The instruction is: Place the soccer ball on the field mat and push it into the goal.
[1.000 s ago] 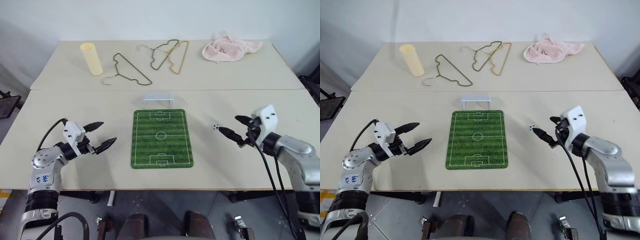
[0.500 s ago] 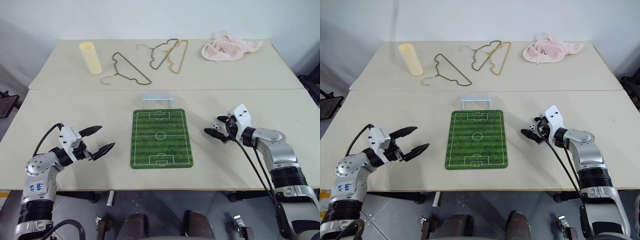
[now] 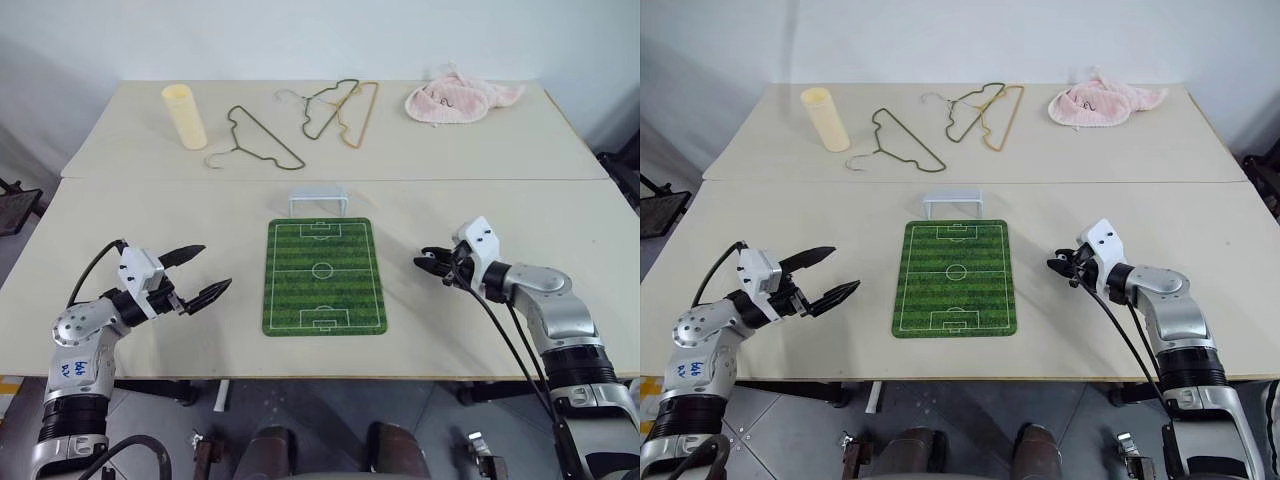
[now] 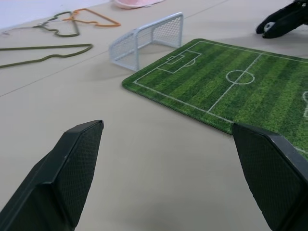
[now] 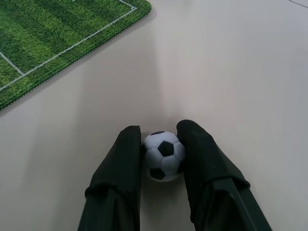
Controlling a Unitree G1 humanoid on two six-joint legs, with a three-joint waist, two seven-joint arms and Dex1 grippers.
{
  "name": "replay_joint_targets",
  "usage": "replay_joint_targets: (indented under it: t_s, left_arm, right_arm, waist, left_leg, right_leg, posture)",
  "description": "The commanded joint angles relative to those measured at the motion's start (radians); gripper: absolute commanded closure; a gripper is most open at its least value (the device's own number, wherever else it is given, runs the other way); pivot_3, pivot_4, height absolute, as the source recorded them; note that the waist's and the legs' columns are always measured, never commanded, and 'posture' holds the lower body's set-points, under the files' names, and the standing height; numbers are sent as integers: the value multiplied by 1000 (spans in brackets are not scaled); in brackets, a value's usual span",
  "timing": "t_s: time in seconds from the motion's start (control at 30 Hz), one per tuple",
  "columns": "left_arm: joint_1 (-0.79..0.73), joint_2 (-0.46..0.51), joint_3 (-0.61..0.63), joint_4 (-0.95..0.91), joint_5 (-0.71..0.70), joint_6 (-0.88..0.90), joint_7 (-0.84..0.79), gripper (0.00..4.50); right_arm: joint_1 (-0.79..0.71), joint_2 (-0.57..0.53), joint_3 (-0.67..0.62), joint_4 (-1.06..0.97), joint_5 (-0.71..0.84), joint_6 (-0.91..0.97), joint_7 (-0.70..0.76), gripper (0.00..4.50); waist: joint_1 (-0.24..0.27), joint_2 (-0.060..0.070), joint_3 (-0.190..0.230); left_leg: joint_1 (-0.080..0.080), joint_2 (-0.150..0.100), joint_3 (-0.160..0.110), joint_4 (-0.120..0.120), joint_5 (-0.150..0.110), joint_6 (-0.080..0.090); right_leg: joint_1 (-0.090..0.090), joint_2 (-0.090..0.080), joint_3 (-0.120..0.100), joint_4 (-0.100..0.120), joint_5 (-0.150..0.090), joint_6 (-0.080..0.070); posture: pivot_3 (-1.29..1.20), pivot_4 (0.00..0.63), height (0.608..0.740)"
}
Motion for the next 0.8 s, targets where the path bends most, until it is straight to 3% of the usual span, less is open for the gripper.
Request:
replay_joint_targets:
  t_s: [0.03, 0.13, 0.33, 0.6, 0.8]
  left_arm:
    - [-5, 22, -19, 17, -7, -36, -83, 0]
    - [3, 32, -17, 47, -47, -66, -200, 0]
    - [-15, 28, 0, 122, -71, -96, -275, 0]
    - [24, 14, 41, 116, -150, -99, -352, 0]
    - [96, 16, 75, 51, -206, -68, -379, 0]
  right_arm:
    - [-10, -32, 22, -166, 8, 74, 27, 3650]
    - [-25, -18, 76, -324, 37, 166, 58, 3650]
    - [-54, 7, 244, -533, 61, 273, 147, 3650]
    - [-113, 78, 437, -457, -22, 210, 216, 3650]
    - [-166, 148, 497, -361, -61, 158, 252, 3650]
  waist:
    - [-1, 0, 0]
    - [-7, 0, 0]
    - [-17, -1, 1]
    - [-23, -1, 1]
    - [-27, -2, 1]
  left_leg:
    - [0, 0, 0, 0, 0, 0]
    - [0, 1, 0, 0, 0, 0]
    - [0, 1, 0, 0, 0, 0]
    - [0, 1, 0, 0, -1, 0]
    - [0, 1, 0, 0, -1, -1]
  right_leg:
    - [0, 0, 0, 0, 0, 0]
    - [-1, 1, 0, 0, 0, 0]
    - [-1, 1, 0, 1, 0, 0]
    - [-1, 1, 0, 1, 0, 0]
    - [-2, 1, 0, 3, 0, 0]
  posture:
    - [0, 150, 740]
    - [0, 150, 740]
    - [0, 150, 740]
    - [0, 150, 740]
    - [0, 150, 740]
